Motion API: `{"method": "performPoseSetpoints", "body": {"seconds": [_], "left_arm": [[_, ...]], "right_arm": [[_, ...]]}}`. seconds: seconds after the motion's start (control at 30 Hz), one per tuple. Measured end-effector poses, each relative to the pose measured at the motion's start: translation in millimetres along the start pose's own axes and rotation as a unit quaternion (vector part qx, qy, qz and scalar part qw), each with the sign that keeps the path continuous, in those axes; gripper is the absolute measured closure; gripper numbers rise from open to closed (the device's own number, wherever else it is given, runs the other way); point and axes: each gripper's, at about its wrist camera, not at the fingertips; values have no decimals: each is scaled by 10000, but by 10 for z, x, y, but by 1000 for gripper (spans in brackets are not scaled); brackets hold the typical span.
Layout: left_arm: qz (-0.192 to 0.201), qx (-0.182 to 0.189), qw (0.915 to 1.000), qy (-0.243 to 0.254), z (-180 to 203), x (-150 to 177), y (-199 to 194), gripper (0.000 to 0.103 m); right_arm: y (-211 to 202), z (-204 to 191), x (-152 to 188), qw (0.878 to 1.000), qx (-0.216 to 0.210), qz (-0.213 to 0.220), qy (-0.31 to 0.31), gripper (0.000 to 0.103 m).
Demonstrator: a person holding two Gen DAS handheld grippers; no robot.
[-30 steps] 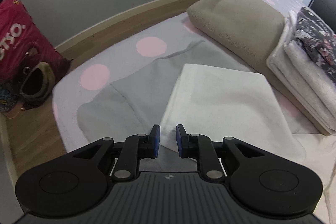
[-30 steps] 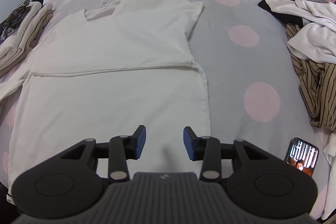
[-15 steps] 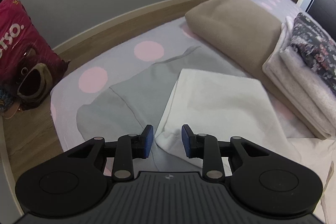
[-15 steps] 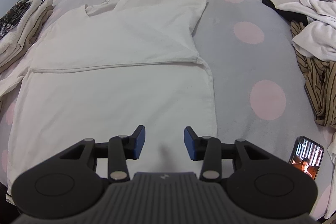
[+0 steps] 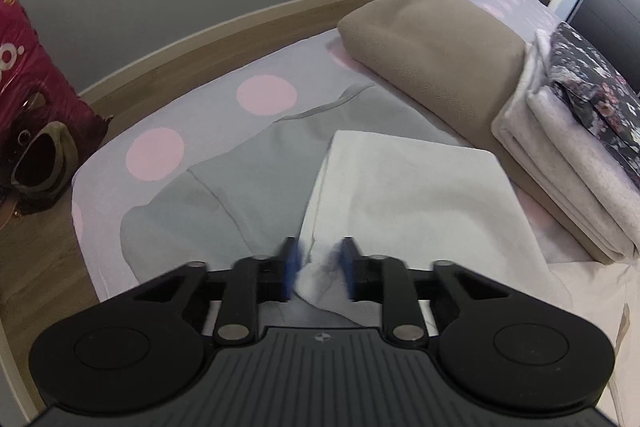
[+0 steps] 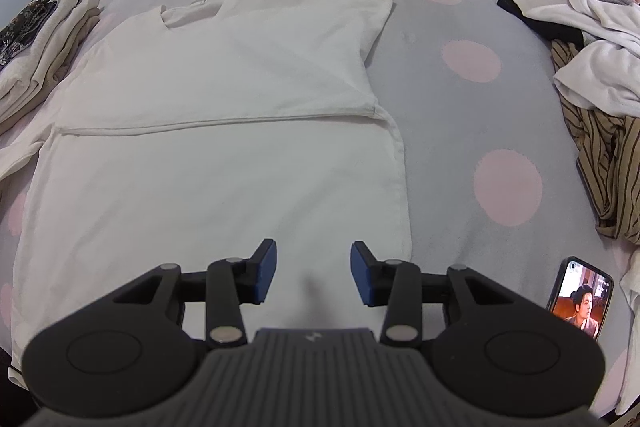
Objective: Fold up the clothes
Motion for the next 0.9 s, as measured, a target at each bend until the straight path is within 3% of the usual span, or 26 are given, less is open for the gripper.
{"method": "performPoseSetpoints", "body": {"seconds": [0.17, 0.27, 0.37, 0.47, 0.67, 0.9], "left_arm": [[259, 150, 9995, 102, 151, -26, -188, 100], [502, 616, 9967, 161, 352, -48, -400, 100], [719, 1267, 9886, 383, 700, -65, -657, 100], [907, 2011, 9726, 738, 1172, -77, -941, 100], [1108, 3130, 9297, 1593, 2355, -52, -1378, 100], [983, 3977, 8807, 2377, 3702, 158, -1536, 100]], "right_arm": [[-3, -49, -16, 10000, -4, 15, -57, 58], [-20, -119, -51, 9998, -57, 60, -155, 58], [-36, -182, -91, 9996, -34, 79, -257, 58], [-62, -209, -129, 9994, -64, 130, -304, 58], [-112, -200, -193, 9991, -135, 226, -347, 58], [-150, -86, -285, 9987, -220, 334, -317, 58]]}}
Point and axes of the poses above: each gripper's, at about its wrist camera, not at the fingertips, and y roughly the way its jaws point, z to its right, x to its underside, and after that the axes turned 13 degrees about x, right-handed
